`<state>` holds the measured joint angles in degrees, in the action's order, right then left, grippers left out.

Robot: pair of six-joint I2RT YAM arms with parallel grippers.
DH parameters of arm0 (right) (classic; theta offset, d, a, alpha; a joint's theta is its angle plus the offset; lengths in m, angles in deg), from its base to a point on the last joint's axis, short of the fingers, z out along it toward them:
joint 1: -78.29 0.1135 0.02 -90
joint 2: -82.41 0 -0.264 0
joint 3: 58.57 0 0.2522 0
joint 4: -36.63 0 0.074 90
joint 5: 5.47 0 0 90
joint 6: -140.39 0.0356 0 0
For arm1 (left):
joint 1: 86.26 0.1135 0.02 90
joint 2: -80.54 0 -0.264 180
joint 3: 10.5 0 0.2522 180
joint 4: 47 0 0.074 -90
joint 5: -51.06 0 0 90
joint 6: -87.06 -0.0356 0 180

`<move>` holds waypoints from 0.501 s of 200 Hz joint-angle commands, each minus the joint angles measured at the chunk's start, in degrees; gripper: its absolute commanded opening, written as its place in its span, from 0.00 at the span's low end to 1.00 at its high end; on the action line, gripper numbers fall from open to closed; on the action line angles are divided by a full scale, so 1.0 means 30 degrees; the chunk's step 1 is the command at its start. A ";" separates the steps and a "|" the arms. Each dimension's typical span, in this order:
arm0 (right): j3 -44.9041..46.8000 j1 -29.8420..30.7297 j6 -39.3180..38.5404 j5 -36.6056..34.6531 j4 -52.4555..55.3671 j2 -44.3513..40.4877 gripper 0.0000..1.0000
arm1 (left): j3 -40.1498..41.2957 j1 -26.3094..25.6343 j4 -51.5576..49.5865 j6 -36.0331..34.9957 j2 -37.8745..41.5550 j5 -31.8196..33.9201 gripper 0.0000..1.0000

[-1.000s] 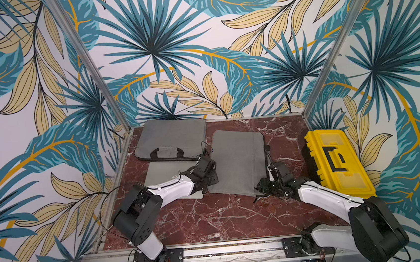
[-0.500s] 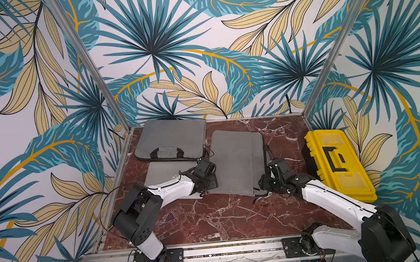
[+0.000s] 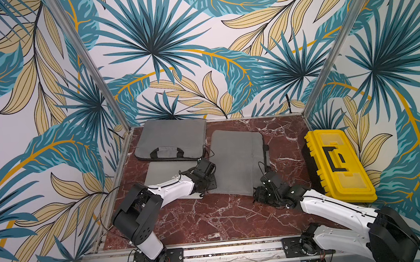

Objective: Open the zippered laptop bag and take out the laptop
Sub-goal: Unzip the zipper on the zippered laptop bag.

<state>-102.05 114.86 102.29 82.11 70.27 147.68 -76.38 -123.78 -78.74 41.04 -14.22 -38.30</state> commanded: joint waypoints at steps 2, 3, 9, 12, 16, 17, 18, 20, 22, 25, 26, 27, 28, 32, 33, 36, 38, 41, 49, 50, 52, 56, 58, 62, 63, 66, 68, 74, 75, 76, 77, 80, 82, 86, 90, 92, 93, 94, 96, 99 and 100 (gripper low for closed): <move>0.0292 0.0134 0.0958 -0.0582 -0.1361 0.0650 0.49 | -0.0206 0.0025 -0.0364 -0.0043 -0.0433 -0.0195 0.44; 0.0294 0.0123 0.0970 -0.0592 -0.1357 0.0681 0.48 | -0.0206 0.0025 -0.0365 -0.0014 -0.0434 -0.0190 0.43; 0.0295 0.0120 0.1069 -0.0628 -0.1354 0.0851 0.47 | -0.0206 0.0025 -0.0339 -0.0014 -0.0463 -0.0201 0.42; 0.0321 0.0128 0.1113 -0.0630 -0.1368 0.0946 0.47 | -0.0184 0.0025 -0.0362 0.0019 -0.0486 -0.0210 0.41; 0.0365 0.0115 0.1140 -0.0601 -0.1436 0.1060 0.46 | -0.0177 0.0033 -0.0339 0.0060 -0.0507 -0.0189 0.40; 0.0374 0.0114 0.1163 -0.0587 -0.1468 0.1076 0.46 | -0.0176 0.0029 -0.0352 0.0067 -0.0515 -0.0187 0.40; 0.0393 0.0113 0.1175 -0.0594 -0.1484 0.1099 0.45 | -0.0176 0.0027 -0.0344 0.0070 -0.0519 -0.0186 0.40; 0.0422 0.0134 0.1176 -0.0577 -0.1532 0.1153 0.45 | -0.0176 0.0026 -0.0360 0.0073 -0.0529 -0.0186 0.39; 0.0452 0.0118 0.1184 -0.0559 -0.1581 0.1211 0.45 | -0.0176 0.0033 -0.0356 0.0088 -0.0546 -0.0186 0.39; 0.0491 0.0117 0.1223 -0.0545 -0.1671 0.1261 0.45 | -0.0154 0.0026 -0.0342 0.0079 -0.0551 -0.0178 0.38; 0.0510 0.0114 0.1234 -0.0544 -0.1688 0.1280 0.44 | -0.0151 0.0040 -0.0353 0.0106 -0.0551 -0.0182 0.38; 0.0535 0.0113 0.1240 -0.0528 -0.1711 0.1304 0.44 | -0.0149 0.0033 -0.0359 0.0105 -0.0552 -0.0184 0.38; 0.0547 0.0113 0.1242 -0.0521 -0.1766 0.1330 0.44 | -0.0148 0.0029 -0.0347 0.0119 -0.0552 -0.0185 0.38; 0.0626 0.0120 0.1238 -0.0468 -0.1890 0.1419 0.44 | -0.0143 0.0026 -0.0342 0.0130 -0.0577 -0.0184 0.37; 0.0637 0.0116 0.1256 -0.0461 -0.1929 0.1446 0.44 | -0.0145 0.0025 -0.0339 0.0131 -0.0579 -0.0185 0.36; 0.0671 0.0113 0.1254 -0.0441 -0.2047 0.1507 0.43 | -0.0147 0.0025 -0.0351 0.0147 -0.0595 -0.0182 0.36; 0.0712 0.0112 0.1247 -0.0437 -0.2112 0.1541 0.43 | -0.0147 0.0025 -0.0361 0.0136 -0.0607 -0.0185 0.35; 0.0754 0.0123 0.1245 -0.0449 -0.2217 0.1618 0.43 | -0.0147 0.0025 -0.0365 0.0133 -0.0610 -0.0186 0.34; 0.0806 0.0112 0.1221 -0.0348 -0.2291 0.1854 0.41 | -0.0161 0.0025 -0.0355 0.0147 -0.0610 -0.0183 0.33; 0.0800 0.0127 0.1233 -0.0343 -0.2291 0.1884 0.41 | -0.0154 0.0025 -0.0346 0.0155 -0.0625 -0.0184 0.33; 0.0795 0.0116 0.1206 -0.0317 -0.2290 0.1964 0.41 | -0.0171 0.0025 -0.0360 0.0153 -0.0629 -0.0185 0.33; 0.0772 0.0127 0.1215 -0.0261 -0.2832 0.2114 0.40 | -0.0176 0.0025 -0.0348 0.0137 -0.0654 -0.0171 0.33; 0.0751 0.0123 0.1208 -0.0238 -0.2990 0.2191 0.39 | -0.0176 0.0025 -0.0361 0.0134 -0.0643 -0.0189 0.32; 0.0721 0.0122 0.1201 -0.0157 -0.3110 0.2339 0.39 | -0.0191 0.0025 -0.0357 0.0114 -0.0644 -0.0208 0.31; 0.0713 0.0132 0.1194 -0.0145 -0.3125 0.2390 0.39 | -0.0198 0.0025 -0.0376 0.0109 -0.0642 -0.0197 0.31; 0.0677 0.0126 0.1187 -0.0079 -0.3197 0.2519 0.38 | -0.0205 0.0025 -0.0381 0.0119 -0.0644 -0.0205 0.31; 0.0677 0.0123 0.1187 -0.0039 -0.3213 0.2592 0.38 | -0.0191 0.0025 -0.0369 0.0129 -0.0641 -0.0191 0.31; 0.0607 0.0113 0.1198 0.0026 -0.3228 0.2822 0.38 | -0.0189 0.0027 -0.0384 0.0108 -0.0668 -0.0215 0.31; 0.0598 0.0127 0.1207 0.0034 -0.3228 0.2865 0.38 | -0.0183 0.0026 -0.0389 0.0120 -0.0668 -0.0215 0.31; 0.0593 0.0120 0.1226 0.0039 -0.3228 0.2887 0.38 | -0.0194 0.0026 -0.0392 0.0112 -0.0669 -0.0215 0.31; 0.0576 0.0131 0.1236 0.0026 -0.3228 0.2942 0.38 | -0.0200 0.0026 -0.0393 0.0122 -0.0669 -0.0215 0.31; 0.0561 0.0125 0.1229 0.0045 -0.3228 0.3031 0.37 | -0.0197 0.0025 -0.0390 0.0131 -0.0669 -0.0215 0.30; 0.0538 0.0123 0.1227 0.0044 -0.3228 0.3101 0.37 | -0.0203 0.0025 -0.0393 0.0110 -0.0691 -0.0215 0.30; 0.0508 0.0127 0.1231 0.0058 -0.3206 0.3218 0.37 | -0.0194 0.0025 -0.0380 0.0106 -0.0698 -0.0215 0.30; 0.0475 0.0115 0.1244 0.0061 -0.3173 0.3341 0.37 | -0.0205 0.0025 -0.0379 0.0111 -0.0729 -0.0242 0.30; 0.0472 0.0113 0.1245 0.0048 -0.3134 0.3391 0.37 | -0.0205 0.0025 -0.0390 0.0112 -0.0728 -0.0244 0.29; 0.0457 0.0113 0.1245 0.0046 -0.3122 0.3399 0.37 | -0.0205 0.0025 -0.0378 0.0108 -0.0728 -0.0244 0.29; 0.0435 0.0127 0.1260 0.0044 -0.3102 0.3403 0.37 | -0.0176 0.0025 -0.0386 0.0120 -0.0728 -0.0244 0.29; 0.0440 0.0131 0.1271 0.0044 -0.3079 0.3443 0.37 | -0.0176 0.0025 -0.0378 0.0137 -0.0750 -0.0237 0.28; 0.0442 0.0125 0.1292 0.0043 -0.3063 0.3485 0.37 | -0.0169 0.0033 -0.0381 0.0133 -0.0756 -0.0229 0.28; 0.0442 0.0119 0.1283 0.0043 -0.3057 0.3490 0.37 | -0.0173 0.0029 -0.0388 0.0133 -0.0756 -0.0236 0.28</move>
<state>-101.17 114.99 105.68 81.59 62.27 155.66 -76.38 -123.65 -79.03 41.46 -14.64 -38.08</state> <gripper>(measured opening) 0.372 0.295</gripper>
